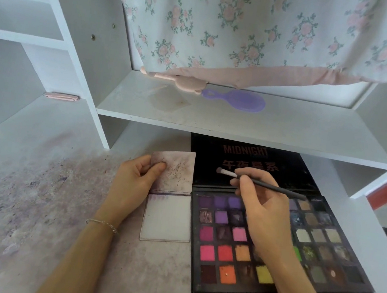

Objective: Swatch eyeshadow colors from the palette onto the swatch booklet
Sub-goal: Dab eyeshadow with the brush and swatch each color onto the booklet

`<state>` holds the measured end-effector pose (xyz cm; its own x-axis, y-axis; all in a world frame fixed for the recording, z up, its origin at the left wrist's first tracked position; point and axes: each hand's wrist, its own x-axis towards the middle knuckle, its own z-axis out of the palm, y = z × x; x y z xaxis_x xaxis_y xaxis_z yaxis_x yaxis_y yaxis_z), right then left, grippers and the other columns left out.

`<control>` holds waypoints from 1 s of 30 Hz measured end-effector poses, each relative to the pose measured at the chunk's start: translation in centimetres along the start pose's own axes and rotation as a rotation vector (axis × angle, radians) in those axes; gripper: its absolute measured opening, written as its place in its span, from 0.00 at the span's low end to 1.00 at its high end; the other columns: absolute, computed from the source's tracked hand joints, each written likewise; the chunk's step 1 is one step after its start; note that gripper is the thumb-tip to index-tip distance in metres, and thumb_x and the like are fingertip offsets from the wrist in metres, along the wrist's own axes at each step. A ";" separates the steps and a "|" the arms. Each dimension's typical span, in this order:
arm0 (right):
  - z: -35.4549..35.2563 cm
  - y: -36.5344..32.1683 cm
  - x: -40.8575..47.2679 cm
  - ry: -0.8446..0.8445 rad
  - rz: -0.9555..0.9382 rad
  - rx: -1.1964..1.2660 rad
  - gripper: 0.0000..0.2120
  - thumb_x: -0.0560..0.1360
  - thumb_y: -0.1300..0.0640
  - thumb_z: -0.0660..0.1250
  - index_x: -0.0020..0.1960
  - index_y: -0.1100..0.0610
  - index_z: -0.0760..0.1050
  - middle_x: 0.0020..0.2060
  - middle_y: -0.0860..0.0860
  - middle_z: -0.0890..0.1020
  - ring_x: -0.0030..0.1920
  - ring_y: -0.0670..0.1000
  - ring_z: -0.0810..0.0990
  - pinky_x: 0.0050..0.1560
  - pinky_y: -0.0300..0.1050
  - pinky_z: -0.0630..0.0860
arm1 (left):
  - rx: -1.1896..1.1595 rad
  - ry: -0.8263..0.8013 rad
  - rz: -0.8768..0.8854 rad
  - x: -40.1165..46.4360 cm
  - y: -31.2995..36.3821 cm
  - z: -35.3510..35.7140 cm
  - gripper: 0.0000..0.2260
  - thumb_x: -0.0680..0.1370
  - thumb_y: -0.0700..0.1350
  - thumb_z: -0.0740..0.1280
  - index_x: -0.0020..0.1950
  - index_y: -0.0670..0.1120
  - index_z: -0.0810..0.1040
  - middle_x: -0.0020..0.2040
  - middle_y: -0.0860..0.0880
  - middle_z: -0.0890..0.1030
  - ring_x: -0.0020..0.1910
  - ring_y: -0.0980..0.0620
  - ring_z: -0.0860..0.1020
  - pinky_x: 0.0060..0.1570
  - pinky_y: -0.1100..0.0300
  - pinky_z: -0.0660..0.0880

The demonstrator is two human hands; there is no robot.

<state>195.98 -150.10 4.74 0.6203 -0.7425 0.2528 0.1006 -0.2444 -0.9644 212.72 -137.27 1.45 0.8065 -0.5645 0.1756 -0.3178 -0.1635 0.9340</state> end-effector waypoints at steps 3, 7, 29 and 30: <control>-2.6 0.0 -0.6 0.098 -0.018 -0.078 0.09 0.76 0.61 0.60 0.43 0.48 0.74 0.37 0.44 0.82 0.36 0.40 0.79 0.35 0.28 0.74 | 0.009 0.001 0.010 0.0 -0.1 0.0 0.06 0.76 0.44 0.64 0.43 0.46 0.80 0.40 0.48 0.84 0.41 0.48 0.81 0.43 0.58 0.78; -5.5 0.6 -0.7 0.216 0.012 -0.190 0.09 0.78 0.59 0.57 0.41 0.49 0.71 0.30 0.48 0.78 0.36 0.38 0.79 0.32 0.26 0.72 | 0.027 0.018 0.033 0.1 -0.1 0.1 0.08 0.76 0.43 0.65 0.42 0.40 0.79 0.37 0.46 0.83 0.36 0.54 0.79 0.38 0.62 0.74; -7.6 2.6 -0.6 0.173 0.065 -0.443 0.14 0.74 0.65 0.63 0.39 0.46 0.70 0.37 0.46 0.78 0.38 0.43 0.78 0.33 0.35 0.73 | -0.010 0.015 0.085 -0.2 0.3 0.3 0.08 0.76 0.41 0.65 0.40 0.54 0.78 0.34 0.63 0.81 0.36 0.66 0.79 0.32 0.76 0.71; -7.6 2.7 -0.6 0.161 0.070 -0.451 0.14 0.74 0.65 0.63 0.39 0.46 0.70 0.36 0.45 0.78 0.38 0.42 0.78 0.33 0.33 0.72 | -0.010 0.015 0.085 -0.2 0.3 0.3 0.08 0.76 0.42 0.65 0.40 0.53 0.78 0.34 0.64 0.81 0.36 0.66 0.79 0.32 0.76 0.71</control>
<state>189.93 -155.05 2.60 0.4813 -0.8455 0.2314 -0.3069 -0.4098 -0.8590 212.31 -137.48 1.59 0.7845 -0.5637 0.2586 -0.3801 -0.1075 0.9187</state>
